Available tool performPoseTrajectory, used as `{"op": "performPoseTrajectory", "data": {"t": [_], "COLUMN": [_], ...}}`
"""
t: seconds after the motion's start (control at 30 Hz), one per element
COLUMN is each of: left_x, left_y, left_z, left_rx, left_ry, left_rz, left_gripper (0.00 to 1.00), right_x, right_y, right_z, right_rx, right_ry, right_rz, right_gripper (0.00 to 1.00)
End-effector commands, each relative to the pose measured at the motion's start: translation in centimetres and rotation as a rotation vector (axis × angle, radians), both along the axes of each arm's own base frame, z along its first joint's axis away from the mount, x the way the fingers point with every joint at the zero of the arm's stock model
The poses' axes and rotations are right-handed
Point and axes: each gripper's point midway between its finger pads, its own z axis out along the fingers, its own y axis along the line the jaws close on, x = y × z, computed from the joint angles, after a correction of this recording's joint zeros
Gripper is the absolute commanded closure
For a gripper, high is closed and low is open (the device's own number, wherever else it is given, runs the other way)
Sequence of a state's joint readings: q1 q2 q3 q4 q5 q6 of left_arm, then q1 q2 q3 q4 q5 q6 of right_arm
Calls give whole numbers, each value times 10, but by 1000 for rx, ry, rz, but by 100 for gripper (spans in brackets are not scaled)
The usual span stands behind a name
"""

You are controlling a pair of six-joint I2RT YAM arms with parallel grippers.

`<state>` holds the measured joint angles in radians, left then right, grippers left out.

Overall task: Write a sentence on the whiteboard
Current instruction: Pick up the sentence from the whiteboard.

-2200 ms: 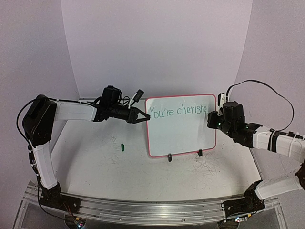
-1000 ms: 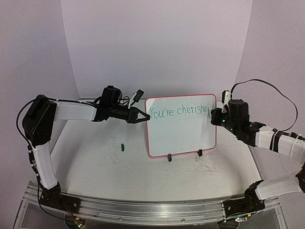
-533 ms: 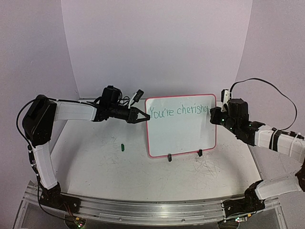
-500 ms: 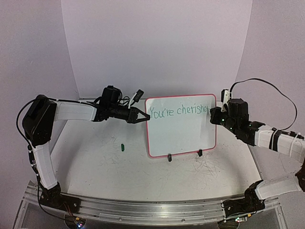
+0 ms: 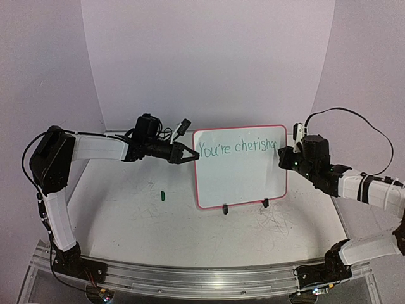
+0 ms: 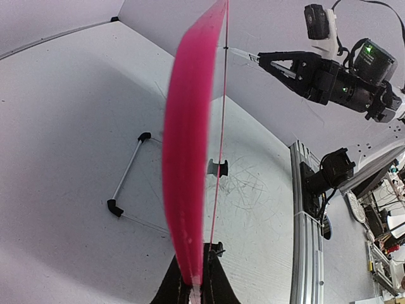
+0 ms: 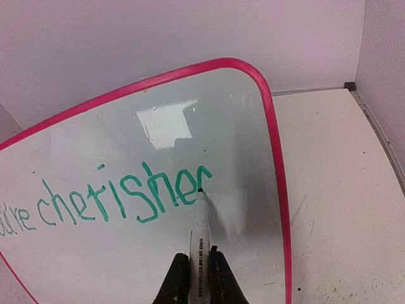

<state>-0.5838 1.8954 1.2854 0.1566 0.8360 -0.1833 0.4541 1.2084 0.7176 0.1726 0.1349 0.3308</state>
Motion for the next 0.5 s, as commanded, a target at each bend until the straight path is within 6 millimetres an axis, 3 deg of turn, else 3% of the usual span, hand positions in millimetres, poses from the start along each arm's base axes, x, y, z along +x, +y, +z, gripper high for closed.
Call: {"op": "performPoseTrajectory", "data": {"t": [0.0,0.2,0.47], "left_x": [5,5,5], "left_y": [4,4,4], "left_z": [4,3,4], "left_rx": [23,24,22], "left_ry": [-69,-68,-71], "left_rz": [26,26,27], "left_gripper": [100,100,100], "right_x": [-3,1,15], "right_y": [-7,-15,-8], "right_z": [-5,6,22], "right_rx": [8,-5,-19], "right_ry": [10,-13,-43], "right_rz": [-26,-77,-68], "right_gripper": [100,100,100]}}
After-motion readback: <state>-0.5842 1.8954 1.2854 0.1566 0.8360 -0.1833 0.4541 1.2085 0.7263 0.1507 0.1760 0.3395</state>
